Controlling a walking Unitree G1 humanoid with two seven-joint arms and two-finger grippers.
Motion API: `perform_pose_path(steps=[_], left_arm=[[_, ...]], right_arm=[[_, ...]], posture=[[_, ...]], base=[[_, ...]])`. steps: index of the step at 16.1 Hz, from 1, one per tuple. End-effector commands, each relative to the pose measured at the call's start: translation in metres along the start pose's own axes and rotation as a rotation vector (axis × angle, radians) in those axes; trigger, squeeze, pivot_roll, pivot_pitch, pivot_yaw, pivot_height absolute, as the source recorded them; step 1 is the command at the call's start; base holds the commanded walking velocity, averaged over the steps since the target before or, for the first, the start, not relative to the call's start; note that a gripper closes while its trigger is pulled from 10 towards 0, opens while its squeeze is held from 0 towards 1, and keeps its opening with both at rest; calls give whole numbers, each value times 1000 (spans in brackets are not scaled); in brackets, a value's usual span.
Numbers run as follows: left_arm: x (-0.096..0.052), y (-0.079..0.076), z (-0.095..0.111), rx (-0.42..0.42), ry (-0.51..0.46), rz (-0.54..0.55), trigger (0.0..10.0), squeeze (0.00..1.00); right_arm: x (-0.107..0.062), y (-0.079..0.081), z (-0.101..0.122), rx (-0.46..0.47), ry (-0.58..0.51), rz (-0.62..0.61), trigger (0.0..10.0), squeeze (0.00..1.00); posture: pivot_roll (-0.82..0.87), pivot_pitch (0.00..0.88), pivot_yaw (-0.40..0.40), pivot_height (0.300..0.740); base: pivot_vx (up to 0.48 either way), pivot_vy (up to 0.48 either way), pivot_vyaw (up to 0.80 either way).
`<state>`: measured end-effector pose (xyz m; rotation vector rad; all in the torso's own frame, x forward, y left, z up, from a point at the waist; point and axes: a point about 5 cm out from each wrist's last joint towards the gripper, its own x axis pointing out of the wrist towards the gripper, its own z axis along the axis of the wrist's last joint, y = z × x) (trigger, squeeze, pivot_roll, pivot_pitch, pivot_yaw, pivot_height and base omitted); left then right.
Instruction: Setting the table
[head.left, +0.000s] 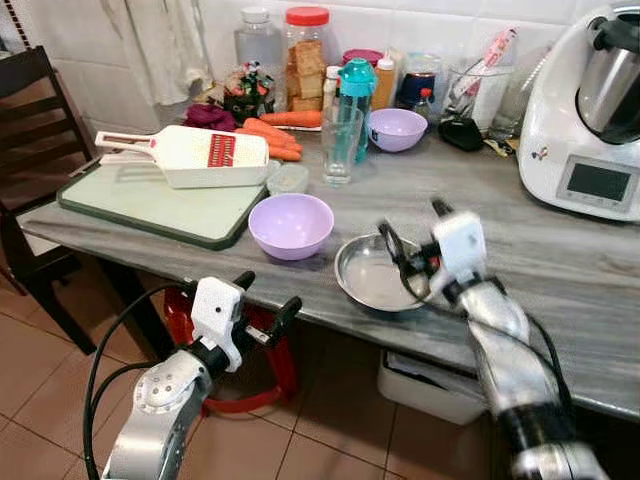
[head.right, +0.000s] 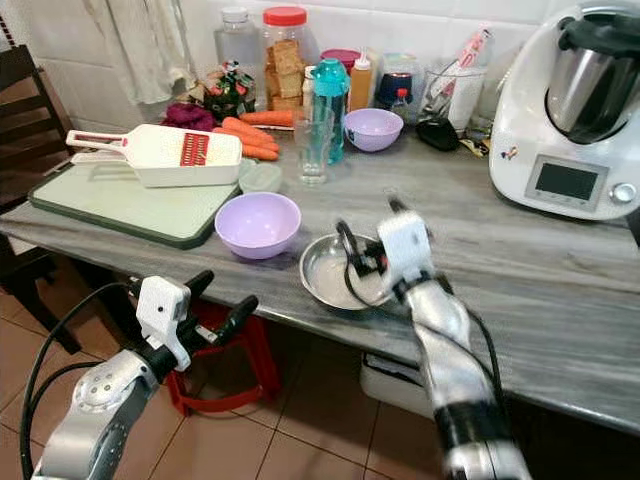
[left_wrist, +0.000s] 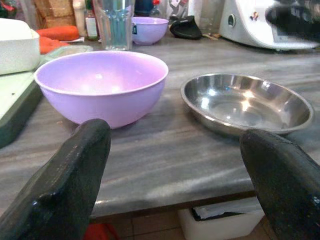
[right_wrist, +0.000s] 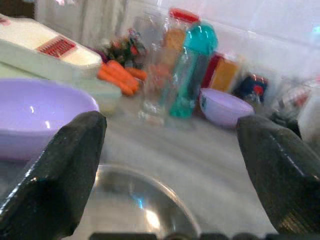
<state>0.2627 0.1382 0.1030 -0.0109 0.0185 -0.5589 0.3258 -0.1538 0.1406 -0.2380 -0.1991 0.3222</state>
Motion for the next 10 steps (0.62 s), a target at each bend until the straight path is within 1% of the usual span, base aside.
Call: perform_pose_path(steps=[1,3,4,5,7,9,10], left_arm=[[2,4,-1,0,2,48,10000,0],[3,6,-4,8,12,91,10000,0],[3,8,-5,14,19,114,10000,0],[3,8,-5,14,19,113,10000,0],[4,6,-5,15,18,110,10000,0],[6,5,-4,17,13,108,10000,0],[5,4,-3,8,10,100,10000,0]], right_arm=[[-9,-2,7,5,18,-62,10000,1000],[-19,2,3,49,56,-96,10000,1000],[-26,7,0,94,93,-114,10000,1000],[-28,10,-1,123,105,-118,10000,1000],[-27,13,-2,151,141,-125,10000,1000],[-10,11,-1,149,211,-133,10000,275],[0,10,0,154,235,-127,10000,102]], posture=[[-28,0,3,740],[-32,0,3,740],[-32,0,3,740],[-38,0,2,740],[-38,0,1,740],[-32,0,-3,740],[-30,0,-4,740]], base=[[0,0,0],[0,0,0],[0,0,0],[0,0,0],[0,0,0],[0,0,0],[0,0,0]])
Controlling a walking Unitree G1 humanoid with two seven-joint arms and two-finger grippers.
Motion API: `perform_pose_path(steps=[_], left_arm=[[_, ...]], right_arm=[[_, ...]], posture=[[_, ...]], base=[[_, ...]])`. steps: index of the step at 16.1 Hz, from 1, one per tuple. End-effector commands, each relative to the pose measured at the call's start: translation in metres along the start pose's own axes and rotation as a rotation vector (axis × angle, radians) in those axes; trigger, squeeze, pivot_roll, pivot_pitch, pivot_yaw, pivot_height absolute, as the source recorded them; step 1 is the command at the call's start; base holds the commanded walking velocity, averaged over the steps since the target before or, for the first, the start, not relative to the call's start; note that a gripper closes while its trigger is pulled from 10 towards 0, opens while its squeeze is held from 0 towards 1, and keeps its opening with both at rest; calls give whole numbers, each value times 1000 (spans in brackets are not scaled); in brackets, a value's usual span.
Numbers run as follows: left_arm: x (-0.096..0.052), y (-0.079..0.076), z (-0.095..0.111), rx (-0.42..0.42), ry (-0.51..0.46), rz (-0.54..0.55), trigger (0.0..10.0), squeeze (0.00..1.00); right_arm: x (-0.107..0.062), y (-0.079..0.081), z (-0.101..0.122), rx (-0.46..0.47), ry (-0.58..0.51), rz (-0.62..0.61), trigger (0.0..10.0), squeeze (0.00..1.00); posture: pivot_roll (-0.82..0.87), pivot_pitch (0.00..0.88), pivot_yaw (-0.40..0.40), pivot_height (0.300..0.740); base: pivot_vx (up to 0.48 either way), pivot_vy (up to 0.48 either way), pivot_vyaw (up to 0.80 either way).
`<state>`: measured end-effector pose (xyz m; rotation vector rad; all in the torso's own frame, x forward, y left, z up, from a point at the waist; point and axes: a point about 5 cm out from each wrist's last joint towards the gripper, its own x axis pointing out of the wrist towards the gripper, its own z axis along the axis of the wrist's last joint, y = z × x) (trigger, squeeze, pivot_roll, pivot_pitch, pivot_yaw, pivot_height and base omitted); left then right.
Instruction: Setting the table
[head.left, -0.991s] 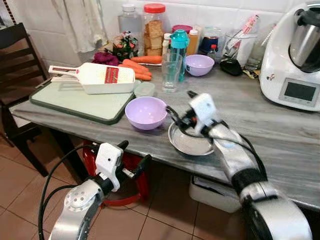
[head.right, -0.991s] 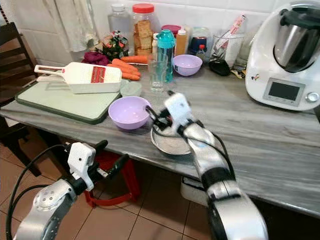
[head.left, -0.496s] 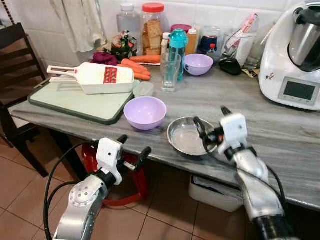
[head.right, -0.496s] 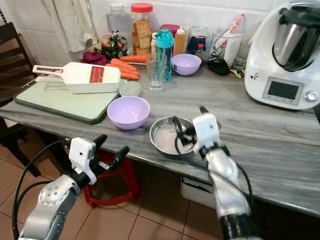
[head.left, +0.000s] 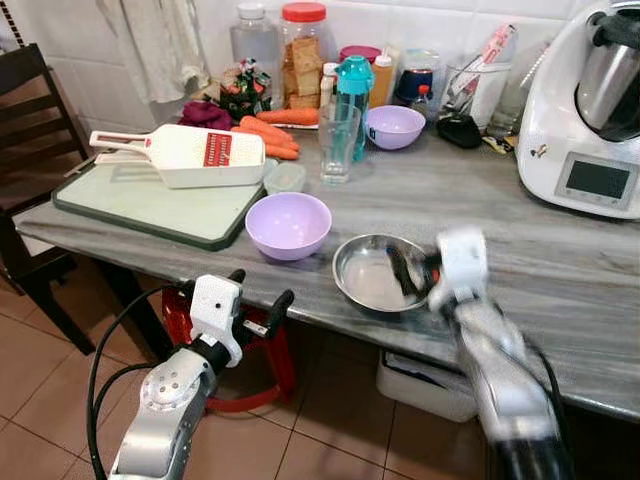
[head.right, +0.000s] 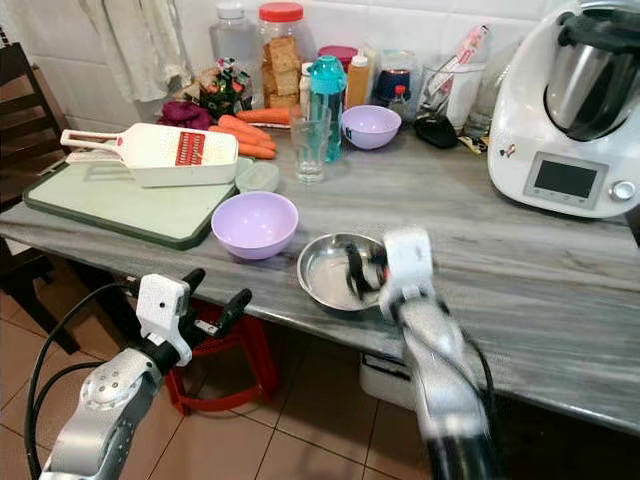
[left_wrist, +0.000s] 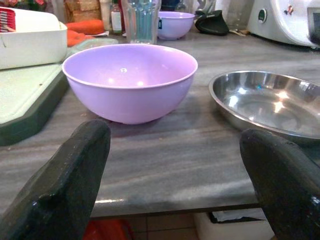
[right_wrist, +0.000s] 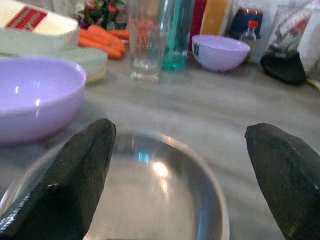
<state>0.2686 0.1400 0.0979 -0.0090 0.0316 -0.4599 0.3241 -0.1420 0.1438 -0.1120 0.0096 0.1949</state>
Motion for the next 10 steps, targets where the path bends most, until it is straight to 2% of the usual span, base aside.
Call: perform_pose_path(steps=[1,2,4,10], left_arm=[[0,-2,1,-12,1,-16,10000,0],[-5,-5,-1,-24,4,-47,10000,0],[-13,-8,-2,-39,2,-90,10000,0],[-18,-5,-2,-46,9,-113,10000,0]], right_arm=[[5,-1,-6,-2,61,-4,10000,0],[13,2,-9,-32,98,11,10000,0],[26,7,-14,-10,159,25,10000,0],[42,14,-20,-2,254,47,10000,0]], posture=[[-28,0,-6,740],[-25,0,-10,740],[-18,0,-15,740],[-10,0,-26,740]], base=[[0,0,0],[0,0,0],[0,0,0],[0,0,0]])
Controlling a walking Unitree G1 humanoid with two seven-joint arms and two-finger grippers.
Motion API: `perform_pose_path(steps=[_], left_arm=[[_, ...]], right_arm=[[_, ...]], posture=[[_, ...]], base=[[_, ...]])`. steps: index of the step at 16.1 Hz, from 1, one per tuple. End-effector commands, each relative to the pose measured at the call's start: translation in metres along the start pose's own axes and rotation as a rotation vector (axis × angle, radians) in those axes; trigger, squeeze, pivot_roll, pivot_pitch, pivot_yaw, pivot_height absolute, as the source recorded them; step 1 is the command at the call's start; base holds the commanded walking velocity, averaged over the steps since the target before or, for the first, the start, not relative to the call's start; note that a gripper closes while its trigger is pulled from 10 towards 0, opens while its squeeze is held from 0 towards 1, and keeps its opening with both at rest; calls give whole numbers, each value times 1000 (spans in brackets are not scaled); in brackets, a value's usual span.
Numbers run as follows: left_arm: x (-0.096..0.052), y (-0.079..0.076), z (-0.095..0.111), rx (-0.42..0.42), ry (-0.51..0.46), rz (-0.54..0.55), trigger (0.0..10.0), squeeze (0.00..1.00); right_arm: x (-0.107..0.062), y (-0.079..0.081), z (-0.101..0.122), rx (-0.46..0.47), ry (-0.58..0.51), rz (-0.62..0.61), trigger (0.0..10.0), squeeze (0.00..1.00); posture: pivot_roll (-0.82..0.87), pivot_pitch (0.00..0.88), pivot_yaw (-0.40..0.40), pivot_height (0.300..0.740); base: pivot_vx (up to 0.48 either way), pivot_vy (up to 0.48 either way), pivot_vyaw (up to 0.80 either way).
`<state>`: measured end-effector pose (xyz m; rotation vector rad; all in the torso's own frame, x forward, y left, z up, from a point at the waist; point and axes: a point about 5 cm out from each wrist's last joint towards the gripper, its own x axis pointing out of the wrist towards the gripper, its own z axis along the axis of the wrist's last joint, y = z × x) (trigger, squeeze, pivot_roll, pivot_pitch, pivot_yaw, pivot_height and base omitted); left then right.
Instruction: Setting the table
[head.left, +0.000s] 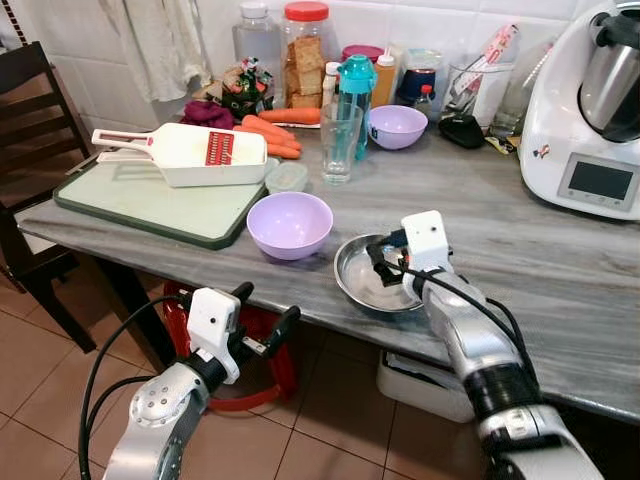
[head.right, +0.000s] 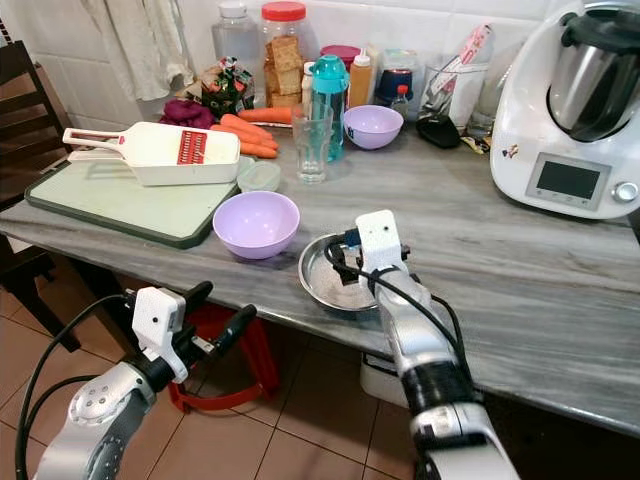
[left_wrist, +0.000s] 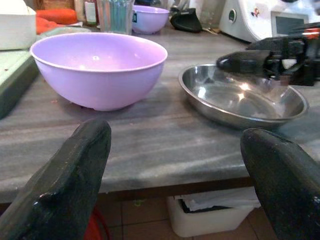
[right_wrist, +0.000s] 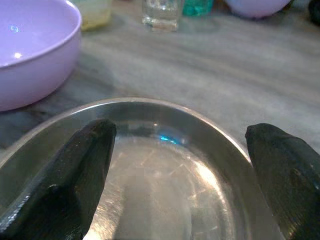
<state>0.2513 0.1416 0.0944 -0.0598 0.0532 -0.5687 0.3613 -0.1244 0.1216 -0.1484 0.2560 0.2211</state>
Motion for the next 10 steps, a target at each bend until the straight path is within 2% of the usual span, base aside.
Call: perform_pose_path(steps=[1,10], left_arm=[[-2,0,2,6,1,-4,10000,0],[-1,-2,1,7,5,1,10000,0]], right_arm=[[3,4,-1,23,26,13,10000,0],[15,20,-3,55,71,59,10000,0]], posture=[[-12,0,-29,740],[-12,0,-37,740]], base=[[0,0,0],[0,0,0]])
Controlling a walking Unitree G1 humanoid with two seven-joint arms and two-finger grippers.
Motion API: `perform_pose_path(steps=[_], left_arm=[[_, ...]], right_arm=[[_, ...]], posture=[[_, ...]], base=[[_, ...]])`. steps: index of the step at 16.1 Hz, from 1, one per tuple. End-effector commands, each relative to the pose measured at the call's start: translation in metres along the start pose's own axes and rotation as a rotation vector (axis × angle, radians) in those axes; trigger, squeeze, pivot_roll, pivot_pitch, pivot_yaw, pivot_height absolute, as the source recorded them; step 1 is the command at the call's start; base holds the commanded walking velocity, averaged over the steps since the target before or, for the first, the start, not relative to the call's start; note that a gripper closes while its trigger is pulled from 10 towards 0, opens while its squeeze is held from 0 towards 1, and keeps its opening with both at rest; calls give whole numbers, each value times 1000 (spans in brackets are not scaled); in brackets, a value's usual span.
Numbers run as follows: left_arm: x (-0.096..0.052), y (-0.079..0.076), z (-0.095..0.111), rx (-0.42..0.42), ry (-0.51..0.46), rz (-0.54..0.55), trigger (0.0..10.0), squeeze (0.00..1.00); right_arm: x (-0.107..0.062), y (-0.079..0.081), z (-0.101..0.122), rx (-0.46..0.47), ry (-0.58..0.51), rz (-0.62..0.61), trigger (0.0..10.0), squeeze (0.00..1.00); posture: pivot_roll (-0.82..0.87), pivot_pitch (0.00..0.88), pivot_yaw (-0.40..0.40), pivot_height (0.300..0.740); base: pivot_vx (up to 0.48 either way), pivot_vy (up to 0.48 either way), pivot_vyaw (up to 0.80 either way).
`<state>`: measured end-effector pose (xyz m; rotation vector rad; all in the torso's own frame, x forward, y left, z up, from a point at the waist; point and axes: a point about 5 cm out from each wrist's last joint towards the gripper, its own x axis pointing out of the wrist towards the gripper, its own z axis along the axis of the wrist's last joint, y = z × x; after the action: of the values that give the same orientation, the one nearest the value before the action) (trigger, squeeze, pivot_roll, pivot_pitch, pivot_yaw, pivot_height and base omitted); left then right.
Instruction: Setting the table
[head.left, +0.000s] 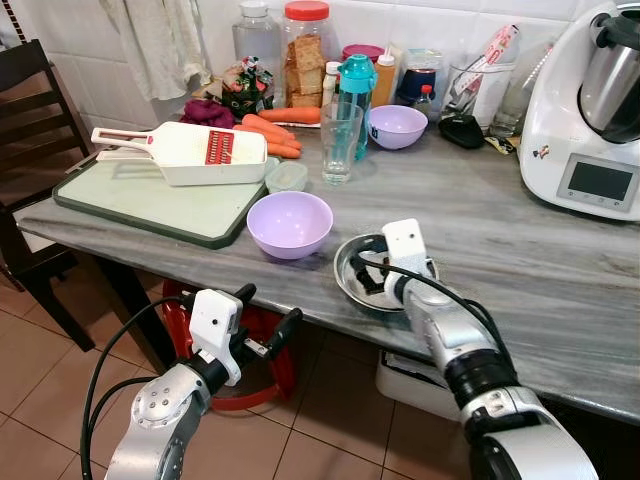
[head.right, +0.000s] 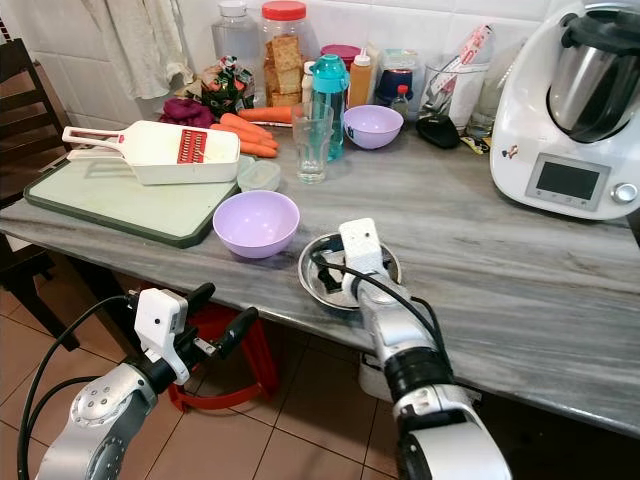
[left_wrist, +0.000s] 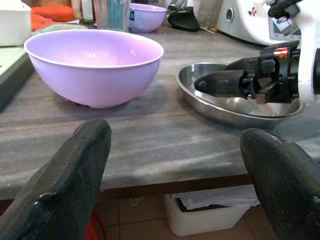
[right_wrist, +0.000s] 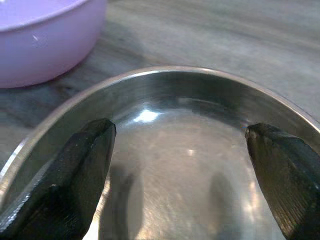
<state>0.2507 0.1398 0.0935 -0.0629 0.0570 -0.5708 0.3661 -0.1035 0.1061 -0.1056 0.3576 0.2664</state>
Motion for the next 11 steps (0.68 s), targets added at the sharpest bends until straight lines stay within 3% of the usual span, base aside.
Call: perform_pose_path(steps=[1,8,11], left_arm=[[-1,0,2,12,2,5,10000,0],[0,0,2,18,3,7,10000,0],[0,0,2,16,2,10,10000,0]], right_arm=[[3,2,10,11,-27,9,10000,0],[6,3,11,29,-28,11,10000,0],[3,-5,15,27,-82,-25,10000,0]], posture=[[1,0,-43,740],[7,0,-41,740],[2,0,-37,740]], base=[[0,0,0],[0,0,0],[0,0,0]])
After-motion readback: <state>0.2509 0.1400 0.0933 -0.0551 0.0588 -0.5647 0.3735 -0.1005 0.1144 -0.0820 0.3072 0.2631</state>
